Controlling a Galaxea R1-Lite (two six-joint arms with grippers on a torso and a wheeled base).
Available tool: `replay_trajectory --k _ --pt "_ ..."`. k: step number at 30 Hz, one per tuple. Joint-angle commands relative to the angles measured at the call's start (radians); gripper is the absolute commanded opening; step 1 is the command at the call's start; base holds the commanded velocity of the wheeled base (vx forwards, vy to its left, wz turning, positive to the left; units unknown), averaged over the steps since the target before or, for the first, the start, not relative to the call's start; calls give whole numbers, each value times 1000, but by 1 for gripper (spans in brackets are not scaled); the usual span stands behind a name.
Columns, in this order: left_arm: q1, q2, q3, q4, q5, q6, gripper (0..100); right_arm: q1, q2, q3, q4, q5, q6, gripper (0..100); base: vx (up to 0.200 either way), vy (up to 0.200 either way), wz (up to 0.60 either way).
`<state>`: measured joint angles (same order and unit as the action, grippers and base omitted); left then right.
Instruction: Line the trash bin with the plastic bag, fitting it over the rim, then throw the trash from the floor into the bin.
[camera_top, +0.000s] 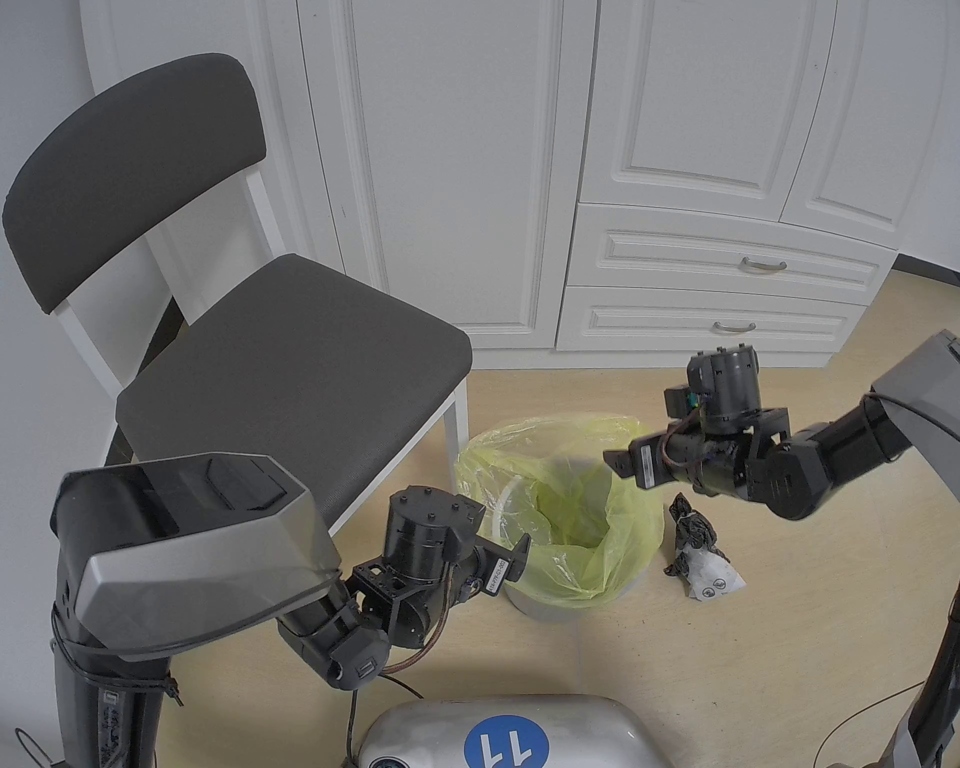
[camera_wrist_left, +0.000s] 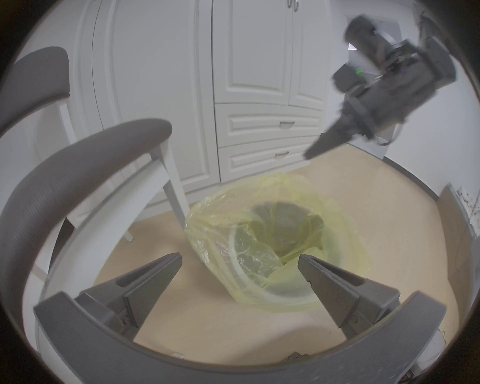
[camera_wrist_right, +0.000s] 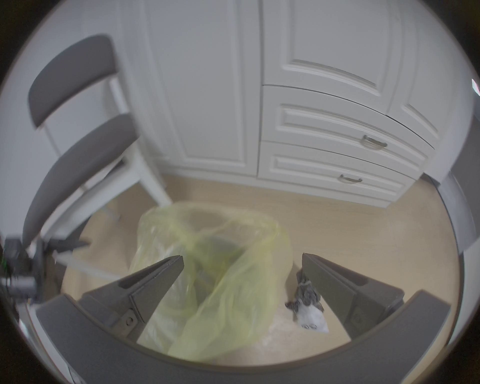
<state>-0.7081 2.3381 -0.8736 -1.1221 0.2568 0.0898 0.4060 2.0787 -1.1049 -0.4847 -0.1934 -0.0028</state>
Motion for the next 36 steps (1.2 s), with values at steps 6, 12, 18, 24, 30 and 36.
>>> replay_trajectory --k 6,12,18,24,30,36 --pt "35 89 -199 217 93 -96 100 76 32 214 8 -23 -152 100 0 0 0" --pt "96 90 -243 246 93 -102 100 22 27 316 6 -89 -221 100 0 0 0" --pt "99 104 -246 265 93 -102 100 -38 -40 450 6 -107 -344 100 0 0 0" --pt "107 147 -289 285 93 -104 100 -30 24 497 -11 -107 -329 100 0 0 0" --pt "131 182 -332 288 93 -116 100 -62 204 488 -209 -182 -269 100 0 0 0" --pt "133 193 -361 295 93 -139 100 -113 247 488 -270 -213 -272 100 0 0 0"
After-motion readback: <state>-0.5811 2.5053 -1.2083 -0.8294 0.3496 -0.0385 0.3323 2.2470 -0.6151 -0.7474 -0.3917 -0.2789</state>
